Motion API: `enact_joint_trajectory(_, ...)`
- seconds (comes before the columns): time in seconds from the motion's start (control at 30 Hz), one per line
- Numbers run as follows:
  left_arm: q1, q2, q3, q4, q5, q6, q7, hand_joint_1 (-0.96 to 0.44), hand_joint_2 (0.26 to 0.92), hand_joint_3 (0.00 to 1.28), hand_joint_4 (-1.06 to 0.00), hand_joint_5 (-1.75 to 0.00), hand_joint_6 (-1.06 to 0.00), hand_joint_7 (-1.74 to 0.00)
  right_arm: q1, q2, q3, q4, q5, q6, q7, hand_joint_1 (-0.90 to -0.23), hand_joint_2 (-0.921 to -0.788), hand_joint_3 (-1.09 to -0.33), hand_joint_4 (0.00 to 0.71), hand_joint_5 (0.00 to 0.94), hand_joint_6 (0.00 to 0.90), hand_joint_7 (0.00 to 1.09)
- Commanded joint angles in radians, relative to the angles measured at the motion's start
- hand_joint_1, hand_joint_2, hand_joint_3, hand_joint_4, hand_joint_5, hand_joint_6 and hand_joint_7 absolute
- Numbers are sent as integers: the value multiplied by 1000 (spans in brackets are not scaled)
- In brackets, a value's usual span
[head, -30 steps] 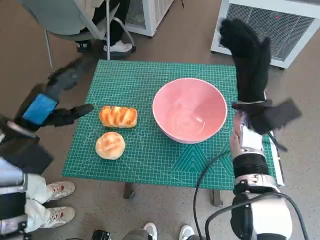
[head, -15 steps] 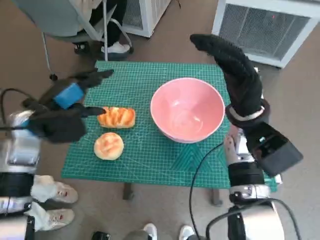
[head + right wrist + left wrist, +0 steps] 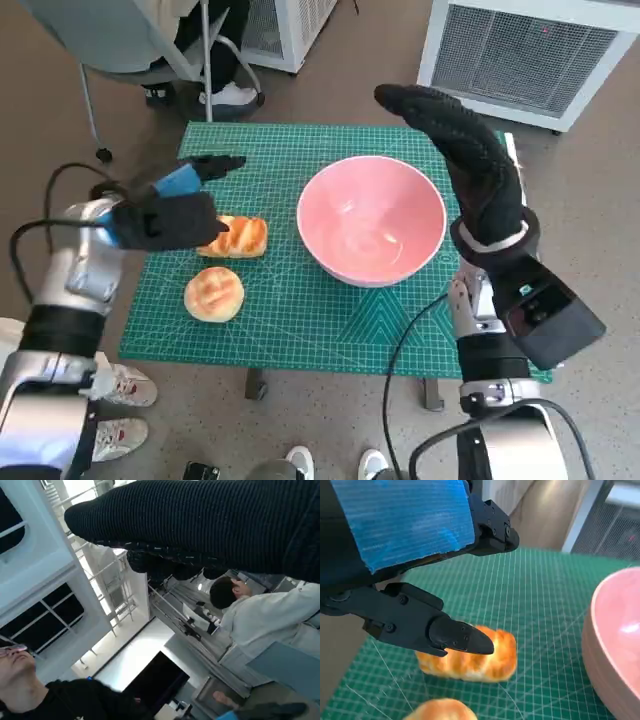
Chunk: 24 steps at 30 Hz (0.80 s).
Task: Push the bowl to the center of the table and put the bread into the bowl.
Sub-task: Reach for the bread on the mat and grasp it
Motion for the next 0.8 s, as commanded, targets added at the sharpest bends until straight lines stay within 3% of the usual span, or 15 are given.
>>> enact_joint_trajectory(0.03,-44,-4,-25,30,21,37,-20,-31,830,0,-135,-3,-301,-1,30,-12,0,-5,4,6,5,-594,-921,-792,318,58,-1,808)
enact_joint_trajectory(0.43,-60,-7,-81,34,77,112,-37,-23,794,0,-110,0,-260,0,47,-18,0,-21,-22,9,-28,-590,-921,-793,314,68,-1,789)
enact_joint_trajectory(0.8,-52,-32,-118,59,106,83,-9,-87,780,0,-103,0,-263,-3,54,-19,2,-20,-35,22,-46,-588,-921,-799,309,76,-1,781)
